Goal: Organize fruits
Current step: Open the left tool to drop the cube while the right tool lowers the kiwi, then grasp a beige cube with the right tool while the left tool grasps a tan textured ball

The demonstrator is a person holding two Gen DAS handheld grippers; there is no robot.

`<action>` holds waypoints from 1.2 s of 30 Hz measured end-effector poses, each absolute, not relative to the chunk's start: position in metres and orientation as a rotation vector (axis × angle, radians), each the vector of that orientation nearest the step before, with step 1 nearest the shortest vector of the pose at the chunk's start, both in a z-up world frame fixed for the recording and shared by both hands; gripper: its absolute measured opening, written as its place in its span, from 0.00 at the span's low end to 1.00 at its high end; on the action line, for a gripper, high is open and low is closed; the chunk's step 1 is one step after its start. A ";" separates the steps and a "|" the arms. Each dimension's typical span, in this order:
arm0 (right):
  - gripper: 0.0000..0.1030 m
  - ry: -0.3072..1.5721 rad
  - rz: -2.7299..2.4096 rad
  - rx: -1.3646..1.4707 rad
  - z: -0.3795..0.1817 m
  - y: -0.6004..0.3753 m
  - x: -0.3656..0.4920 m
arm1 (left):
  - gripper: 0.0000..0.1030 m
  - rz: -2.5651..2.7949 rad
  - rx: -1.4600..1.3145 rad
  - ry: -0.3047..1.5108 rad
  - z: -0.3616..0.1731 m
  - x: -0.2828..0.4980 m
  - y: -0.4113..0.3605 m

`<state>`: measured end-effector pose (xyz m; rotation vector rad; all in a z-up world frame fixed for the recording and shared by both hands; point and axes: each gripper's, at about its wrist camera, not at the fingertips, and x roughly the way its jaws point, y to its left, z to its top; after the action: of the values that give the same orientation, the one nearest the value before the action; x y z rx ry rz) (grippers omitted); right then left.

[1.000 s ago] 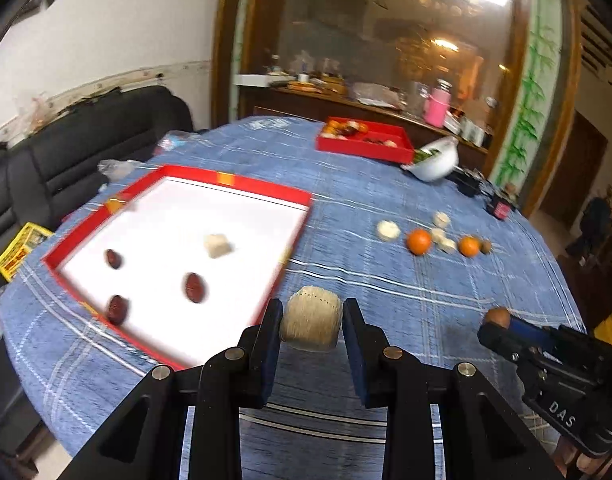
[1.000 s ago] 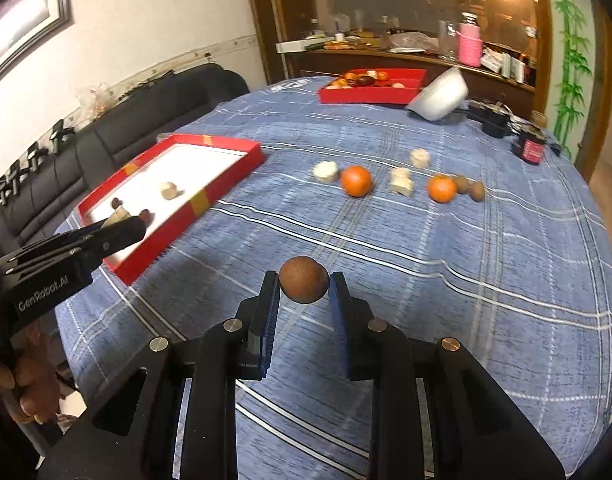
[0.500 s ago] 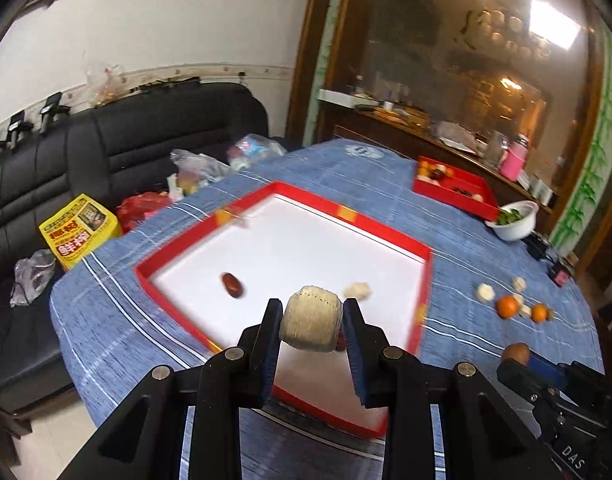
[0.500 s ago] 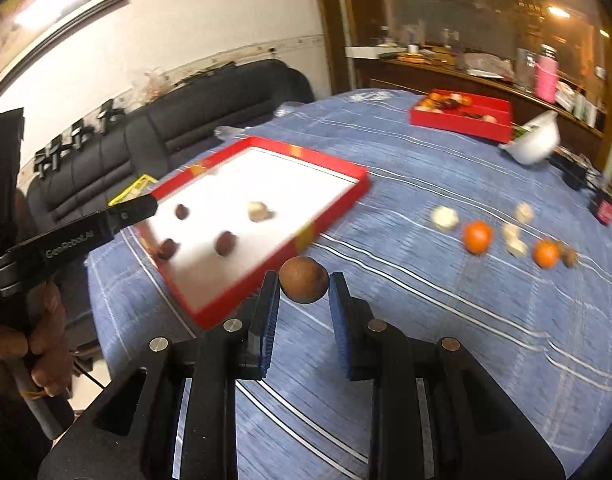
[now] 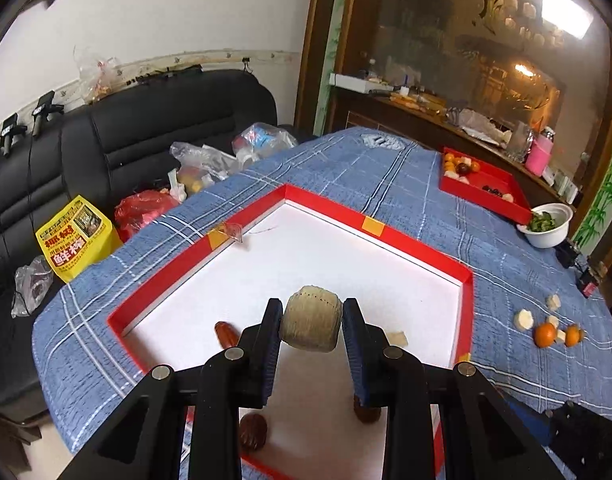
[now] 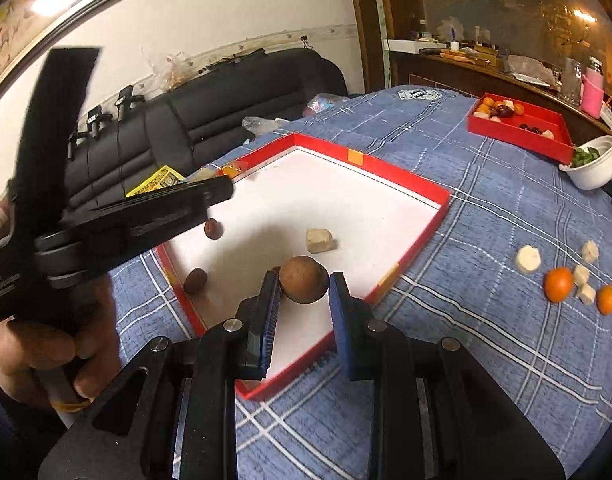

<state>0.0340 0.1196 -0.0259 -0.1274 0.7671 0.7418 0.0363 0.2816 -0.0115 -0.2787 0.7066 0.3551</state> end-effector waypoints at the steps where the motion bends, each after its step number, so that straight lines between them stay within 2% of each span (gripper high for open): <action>1: 0.24 0.768 0.739 -0.132 -0.027 0.122 0.036 | 0.28 0.358 -0.279 0.708 -0.013 0.039 0.282; 12: 0.24 0.797 0.739 -0.148 -0.038 0.136 0.053 | 0.28 0.427 -0.275 0.750 -0.028 0.062 0.296; 16: 0.24 0.830 0.743 -0.167 -0.045 0.141 0.056 | 0.29 0.449 -0.302 0.820 -0.038 0.068 0.303; 17: 0.24 0.844 0.741 -0.172 -0.047 0.142 0.057 | 0.36 0.458 -0.305 0.843 -0.040 0.069 0.304; 18: 0.25 0.856 0.741 -0.175 -0.049 0.143 0.057 | 0.50 0.480 -0.308 0.900 -0.046 0.073 0.307; 20: 0.33 0.883 0.733 -0.194 -0.052 0.144 0.057 | 0.60 0.505 -0.315 0.954 -0.051 0.074 0.309; 21: 0.48 0.885 0.730 -0.199 -0.052 0.143 0.057 | 0.60 0.517 -0.321 0.958 -0.050 0.072 0.310; 22: 0.52 0.880 0.734 -0.197 -0.050 0.141 0.055 | 0.60 0.529 -0.326 0.951 -0.048 0.069 0.309; 29: 0.52 0.773 0.699 -0.118 -0.015 0.092 0.045 | 0.61 0.502 -0.381 0.785 -0.002 0.045 0.285; 36: 0.52 0.730 0.490 -0.007 -0.015 -0.013 0.065 | 0.65 0.283 -0.263 0.704 0.022 0.047 0.200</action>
<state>0.0647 -0.0133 -0.0146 -0.0066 0.7299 0.4901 0.0475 0.1995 0.0224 -0.2630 0.7041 0.2831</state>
